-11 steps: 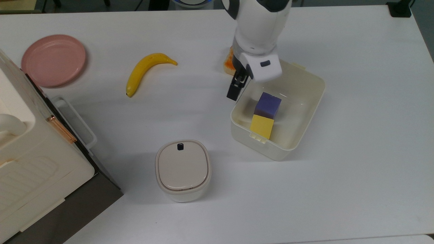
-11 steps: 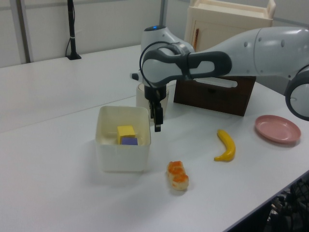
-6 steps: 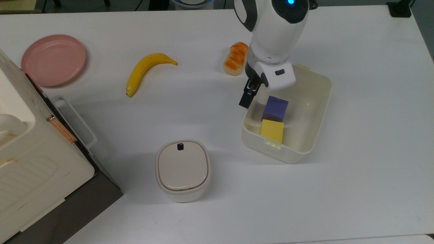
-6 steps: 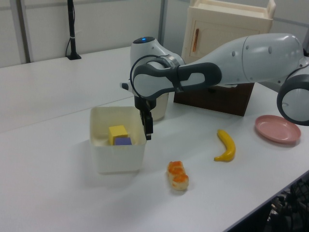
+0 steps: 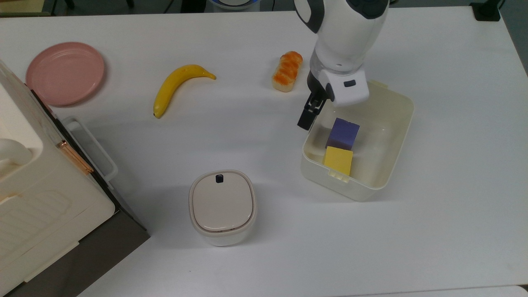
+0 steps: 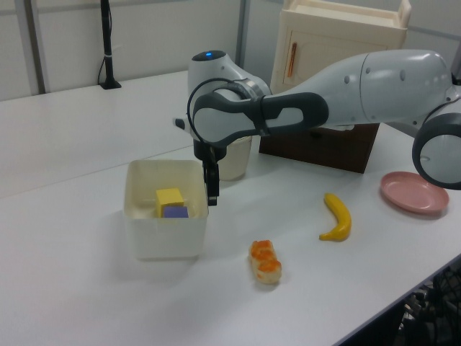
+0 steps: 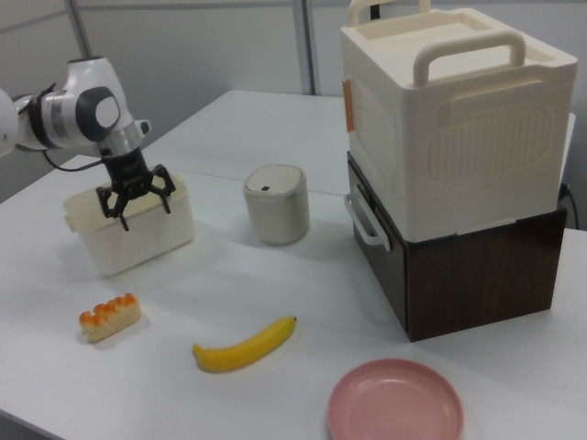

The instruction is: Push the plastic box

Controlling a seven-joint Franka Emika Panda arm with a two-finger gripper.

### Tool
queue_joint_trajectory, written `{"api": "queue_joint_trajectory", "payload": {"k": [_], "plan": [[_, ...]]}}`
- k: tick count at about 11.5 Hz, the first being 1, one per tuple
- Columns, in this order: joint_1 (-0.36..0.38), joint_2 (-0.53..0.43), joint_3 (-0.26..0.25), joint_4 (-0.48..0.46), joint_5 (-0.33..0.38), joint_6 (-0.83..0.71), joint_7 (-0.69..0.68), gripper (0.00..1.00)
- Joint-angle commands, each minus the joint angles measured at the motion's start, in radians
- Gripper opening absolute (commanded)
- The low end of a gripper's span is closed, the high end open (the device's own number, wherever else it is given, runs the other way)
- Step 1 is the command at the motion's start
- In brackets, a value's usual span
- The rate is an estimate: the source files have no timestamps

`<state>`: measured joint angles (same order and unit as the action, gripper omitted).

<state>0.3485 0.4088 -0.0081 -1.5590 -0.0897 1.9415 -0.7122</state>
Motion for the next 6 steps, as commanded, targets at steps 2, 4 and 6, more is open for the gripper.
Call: {"api": "queue_joint_trajectory", "payload": {"k": [2, 4, 6], "plan": [[-0.185, -0.189, 0.006, -0.041, 0.013, -0.155, 0.201, 1.0], [-0.281, -0.26, 0.02, -0.041, 0.015, -0.229, 0.42, 1.0], [-0.336, -0.316, 0.02, -0.041, 0.022, -0.239, 0.604, 1.0]]}}
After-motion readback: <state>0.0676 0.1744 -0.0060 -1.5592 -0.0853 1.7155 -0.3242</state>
